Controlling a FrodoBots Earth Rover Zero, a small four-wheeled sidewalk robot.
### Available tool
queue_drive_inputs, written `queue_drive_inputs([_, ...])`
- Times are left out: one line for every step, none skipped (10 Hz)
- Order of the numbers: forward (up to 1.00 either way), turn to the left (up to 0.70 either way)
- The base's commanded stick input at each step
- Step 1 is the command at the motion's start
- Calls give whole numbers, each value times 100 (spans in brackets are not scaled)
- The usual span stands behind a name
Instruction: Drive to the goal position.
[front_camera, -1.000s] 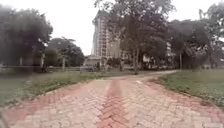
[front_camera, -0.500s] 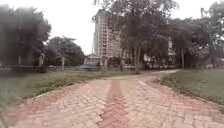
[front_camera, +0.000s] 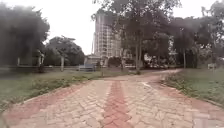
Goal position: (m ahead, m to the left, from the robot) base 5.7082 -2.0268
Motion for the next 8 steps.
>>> queue_drive_inputs([70,0])
queue_drive_inputs([70,-12])
queue_drive_inputs([70,-31])
queue_drive_inputs([70,-21])
queue_drive_inputs([70,-3])
queue_drive_inputs([70,0])
queue_drive_inputs([70,0])
queue_drive_inputs([70,-18])
